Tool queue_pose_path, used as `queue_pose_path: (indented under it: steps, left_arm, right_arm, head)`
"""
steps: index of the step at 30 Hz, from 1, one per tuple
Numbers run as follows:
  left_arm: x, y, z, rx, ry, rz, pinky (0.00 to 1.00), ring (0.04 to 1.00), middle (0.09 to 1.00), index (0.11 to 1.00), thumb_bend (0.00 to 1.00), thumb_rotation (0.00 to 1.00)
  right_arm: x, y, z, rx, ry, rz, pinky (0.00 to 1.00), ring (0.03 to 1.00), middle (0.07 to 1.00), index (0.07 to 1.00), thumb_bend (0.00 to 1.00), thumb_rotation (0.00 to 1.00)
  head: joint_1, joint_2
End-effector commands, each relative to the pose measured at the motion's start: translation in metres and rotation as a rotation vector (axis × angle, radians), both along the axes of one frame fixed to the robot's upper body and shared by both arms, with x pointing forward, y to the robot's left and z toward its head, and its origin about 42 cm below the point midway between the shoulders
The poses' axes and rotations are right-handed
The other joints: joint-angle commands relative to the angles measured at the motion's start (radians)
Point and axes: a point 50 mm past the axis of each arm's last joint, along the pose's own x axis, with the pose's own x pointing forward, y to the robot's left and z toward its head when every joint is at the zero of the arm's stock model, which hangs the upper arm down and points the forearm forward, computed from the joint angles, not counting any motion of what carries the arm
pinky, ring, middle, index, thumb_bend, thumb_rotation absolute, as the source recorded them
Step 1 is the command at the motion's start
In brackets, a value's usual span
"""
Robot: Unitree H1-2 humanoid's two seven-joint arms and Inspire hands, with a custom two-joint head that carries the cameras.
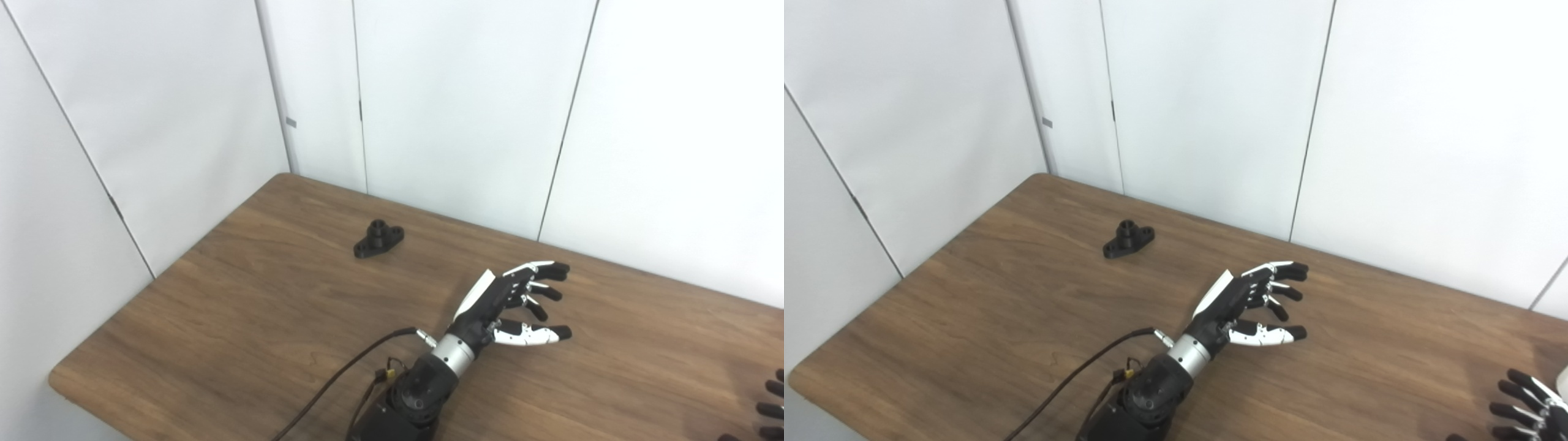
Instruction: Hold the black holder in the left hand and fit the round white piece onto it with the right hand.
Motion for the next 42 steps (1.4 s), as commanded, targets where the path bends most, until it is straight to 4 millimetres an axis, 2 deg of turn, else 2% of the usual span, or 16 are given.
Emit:
queue_pose_path:
  steps: [1,11,17,20,24,27,30,36,42]
  left_arm:
    - [-0.018,-0.003,-0.03,-0.018,0.077,0.012,0.52,0.726,0.819,0.803,0.68,0.0]
    - [-0.015,0.003,-0.022,-0.011,0.059,0.031,0.5,0.698,0.818,0.788,0.67,0.0]
    - [-0.008,0.029,0.007,0.033,0.025,0.025,0.52,0.632,0.733,0.708,0.7,0.0]
    - [-0.006,0.042,0.022,0.087,0.029,0.024,0.57,0.589,0.649,0.66,0.7,0.0]
    - [0.003,0.067,0.047,0.284,0.005,0.011,0.66,0.58,0.603,0.661,0.74,0.0]
    - [0.007,0.08,0.063,0.335,-0.004,0.003,0.58,0.601,0.637,0.66,0.78,0.0]
    - [0.01,0.09,0.076,0.382,-0.035,0.018,0.59,0.652,0.675,0.667,0.79,0.0]
    - [0.018,0.111,0.1,0.439,-0.114,0.073,0.54,0.704,0.749,0.704,0.77,0.0]
    - [0.022,0.133,0.125,0.476,-0.15,0.185,0.6,0.756,0.784,0.737,0.75,0.0]
  right_arm:
    - [0.008,-0.001,0.02,-0.022,-0.103,0.016,0.54,0.668,0.768,0.8,0.65,0.0]
    - [0.007,-0.002,0.02,-0.024,-0.096,0.012,0.53,0.666,0.765,0.803,0.63,0.0]
    - [0.008,-0.002,0.017,-0.01,-0.096,0.022,0.52,0.663,0.764,0.795,0.63,0.0]
    - [0.008,-0.001,0.016,-0.012,-0.091,0.019,0.52,0.661,0.764,0.793,0.63,0.0]
    - [0.009,-0.001,0.016,-0.003,-0.093,0.022,0.52,0.652,0.761,0.793,0.63,0.0]
    - [0.01,-0.002,0.016,0.006,-0.094,0.024,0.54,0.665,0.769,0.795,0.63,0.0]
    - [0.01,-0.002,0.017,-0.002,-0.096,0.028,0.54,0.667,0.769,0.797,0.62,0.0]
    - [0.01,-0.001,0.016,-0.013,-0.095,0.029,0.53,0.66,0.765,0.795,0.63,0.0]
    - [0.01,0.0,0.017,-0.007,-0.089,0.032,0.52,0.654,0.766,0.794,0.63,0.0]
  head:
    - [0.002,0.002]
    - [0.007,0.004]
    - [0.004,0.003]
    - [0.004,0.003]
    - [-0.001,0.005]
    - [0.003,0.004]
    - [0.005,0.006]
    - [0.006,0.005]
    - [0.005,0.004]
